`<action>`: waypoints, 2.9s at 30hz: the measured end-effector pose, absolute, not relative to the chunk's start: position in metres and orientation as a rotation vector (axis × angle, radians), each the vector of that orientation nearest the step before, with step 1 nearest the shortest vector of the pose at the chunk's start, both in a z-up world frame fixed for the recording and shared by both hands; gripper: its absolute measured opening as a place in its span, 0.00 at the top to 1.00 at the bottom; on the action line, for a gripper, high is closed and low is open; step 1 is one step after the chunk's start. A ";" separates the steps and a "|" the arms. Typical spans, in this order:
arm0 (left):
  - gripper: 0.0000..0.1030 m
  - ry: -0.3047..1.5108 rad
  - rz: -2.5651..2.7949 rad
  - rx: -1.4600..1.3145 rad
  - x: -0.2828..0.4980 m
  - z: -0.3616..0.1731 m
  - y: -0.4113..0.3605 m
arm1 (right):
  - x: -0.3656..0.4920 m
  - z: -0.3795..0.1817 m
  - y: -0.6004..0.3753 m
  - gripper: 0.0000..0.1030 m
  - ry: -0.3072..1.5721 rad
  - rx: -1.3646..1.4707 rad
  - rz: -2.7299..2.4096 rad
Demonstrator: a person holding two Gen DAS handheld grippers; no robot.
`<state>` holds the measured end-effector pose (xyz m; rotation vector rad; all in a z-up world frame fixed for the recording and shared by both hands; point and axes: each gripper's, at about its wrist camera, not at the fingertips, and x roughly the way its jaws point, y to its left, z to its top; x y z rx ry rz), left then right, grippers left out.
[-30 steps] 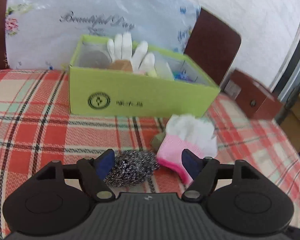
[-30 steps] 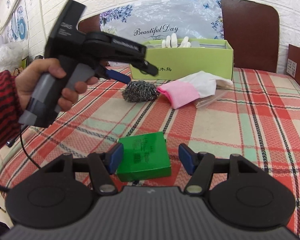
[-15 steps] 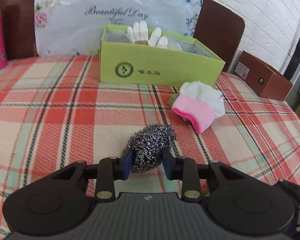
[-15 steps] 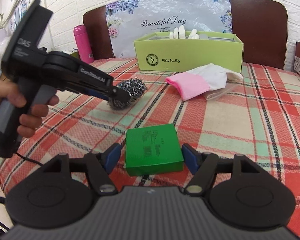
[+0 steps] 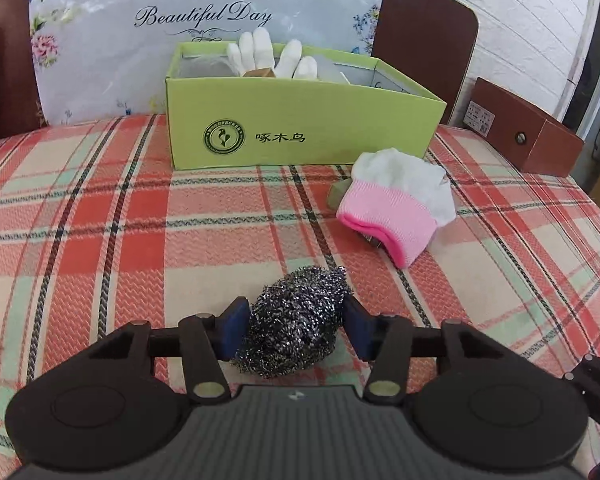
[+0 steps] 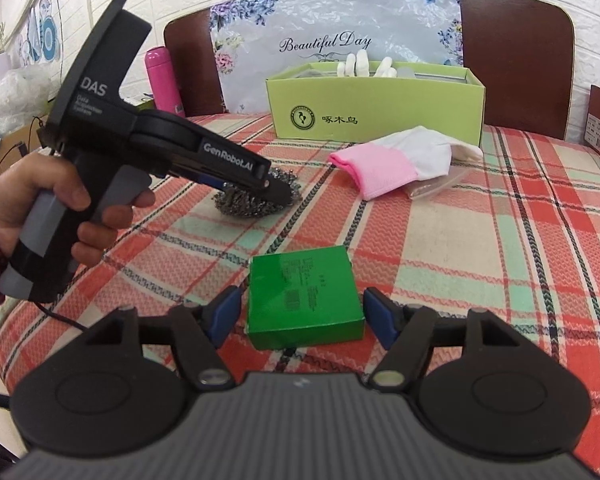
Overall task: Organize objects
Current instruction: 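Lift the green box with the right tool while the left tool lifts the steel wool scrubber, then carry the green box and scrubber into the lime-green box and open both tools, then withdraw both open tools from the lime-green box toward the white-pink glove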
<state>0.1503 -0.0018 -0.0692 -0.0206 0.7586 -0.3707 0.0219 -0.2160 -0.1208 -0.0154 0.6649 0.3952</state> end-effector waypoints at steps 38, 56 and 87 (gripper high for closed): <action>0.60 0.547 -0.379 -0.211 0.254 0.080 -0.045 | 0.222 -0.008 -0.250 0.41 0.426 0.009 0.174; 0.14 0.612 -0.234 -0.139 0.311 0.011 -0.037 | 0.274 -0.069 -0.240 0.00 0.426 -0.106 0.091; 0.14 0.597 -0.254 -0.094 0.133 0.036 -0.022 | 0.092 -0.021 -0.268 0.00 0.412 0.074 0.052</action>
